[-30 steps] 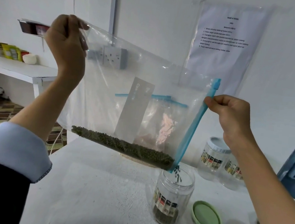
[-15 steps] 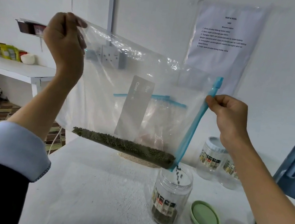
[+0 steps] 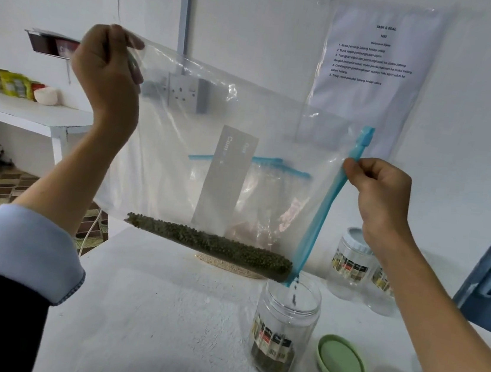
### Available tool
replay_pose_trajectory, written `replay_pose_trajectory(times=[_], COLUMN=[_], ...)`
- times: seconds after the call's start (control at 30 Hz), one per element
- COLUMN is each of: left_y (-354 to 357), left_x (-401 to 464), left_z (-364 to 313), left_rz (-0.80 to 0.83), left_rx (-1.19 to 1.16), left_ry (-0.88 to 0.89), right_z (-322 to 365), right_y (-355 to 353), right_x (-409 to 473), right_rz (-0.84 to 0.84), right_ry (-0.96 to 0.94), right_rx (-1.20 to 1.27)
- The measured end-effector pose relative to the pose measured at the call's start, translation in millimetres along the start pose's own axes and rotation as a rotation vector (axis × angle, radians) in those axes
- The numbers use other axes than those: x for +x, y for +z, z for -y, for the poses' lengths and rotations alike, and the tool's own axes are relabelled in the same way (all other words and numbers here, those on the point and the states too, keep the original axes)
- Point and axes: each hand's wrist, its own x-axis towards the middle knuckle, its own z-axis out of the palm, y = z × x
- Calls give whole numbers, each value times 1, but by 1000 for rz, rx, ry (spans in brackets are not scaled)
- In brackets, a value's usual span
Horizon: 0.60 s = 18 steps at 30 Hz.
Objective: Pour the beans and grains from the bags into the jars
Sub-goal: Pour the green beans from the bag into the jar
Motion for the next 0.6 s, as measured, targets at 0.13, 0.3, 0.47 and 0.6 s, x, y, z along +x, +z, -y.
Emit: replay_pose_trajectory(times=[0.13,0.3,0.47,0.6], left_y=[-1,-1,1,2], left_x=[0,1,0,1], left_z=[2,3,3,2], left_rz=[-6,-29,-31,-23], left_rx=[-1,-14,-27,-33], left_ry=[-6,-6,2,11], right_z=[-3,-1,-2,-2], right_y=[1,0,3,3], right_x=[-2,-2,-2,-3], right_rz=[-18,-2,-26,7], right_ry=[1,5,5,10], right_rx=[27,29,39,38])
